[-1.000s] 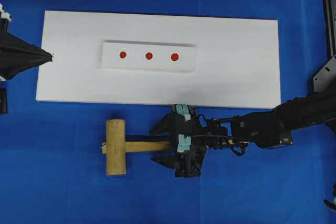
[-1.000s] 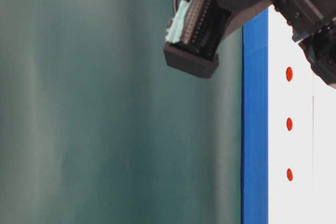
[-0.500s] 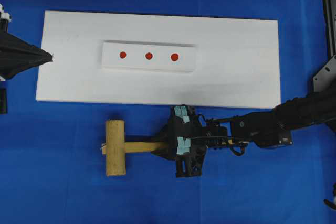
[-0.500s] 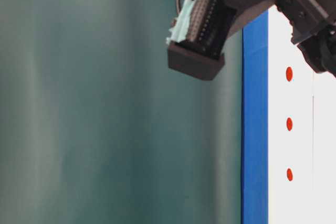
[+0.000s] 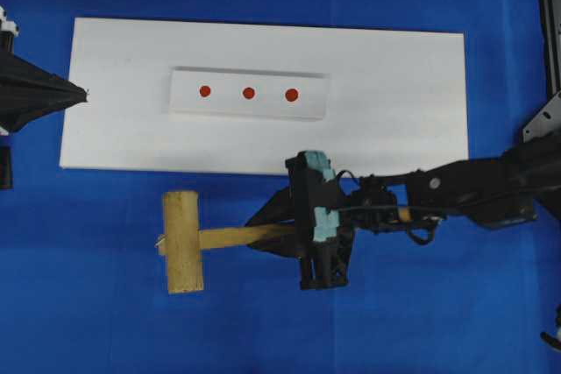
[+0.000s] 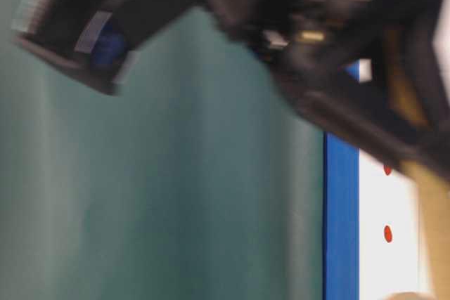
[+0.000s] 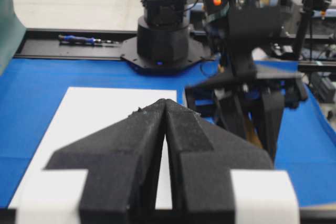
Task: Hit the mark with a hammer.
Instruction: 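Lift the mallet with the right gripper and swing it over the board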
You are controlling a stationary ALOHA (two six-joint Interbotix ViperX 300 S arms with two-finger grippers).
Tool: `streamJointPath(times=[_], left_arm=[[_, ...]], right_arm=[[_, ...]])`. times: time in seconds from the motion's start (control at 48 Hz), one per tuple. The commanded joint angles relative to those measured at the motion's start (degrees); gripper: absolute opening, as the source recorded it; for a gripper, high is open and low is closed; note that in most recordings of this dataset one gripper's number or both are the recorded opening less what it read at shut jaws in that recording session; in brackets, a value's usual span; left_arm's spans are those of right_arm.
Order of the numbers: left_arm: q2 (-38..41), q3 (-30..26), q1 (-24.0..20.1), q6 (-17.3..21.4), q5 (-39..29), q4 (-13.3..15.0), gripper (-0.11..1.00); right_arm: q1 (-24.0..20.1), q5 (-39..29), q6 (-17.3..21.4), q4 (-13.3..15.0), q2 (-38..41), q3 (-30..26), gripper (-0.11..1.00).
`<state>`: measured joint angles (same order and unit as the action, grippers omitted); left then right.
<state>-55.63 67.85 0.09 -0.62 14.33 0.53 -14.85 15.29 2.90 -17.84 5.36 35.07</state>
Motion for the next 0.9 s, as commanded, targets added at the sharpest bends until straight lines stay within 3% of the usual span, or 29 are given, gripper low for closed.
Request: streamJointPath(times=[0.0,0.396,0.604,0.875], left_arm=[[0.1,-0.8,-0.1,-0.1,0.3,0.1,0.0],[0.0,-0.7,-0.1,-0.2,-0.4,0.1,0.0],[0.0,-0.7,-0.1,-0.2,-1.1,0.1,0.0],[0.0,-0.7,-0.2,-0.2,-1.5,0.1,0.0]], right_arm=[[0.0,-1.1,-0.9,0.1,-5.7,-1.5,0.1],[1.0,-1.2,-2.9,0.1,-9.0,-1.6,0.1],[5.4,-1.1,-4.5,0.6,-9.3,-1.2,0.1],[12.7,-1.0,-11.1,0.7,-9.9,-0.7,0.1]])
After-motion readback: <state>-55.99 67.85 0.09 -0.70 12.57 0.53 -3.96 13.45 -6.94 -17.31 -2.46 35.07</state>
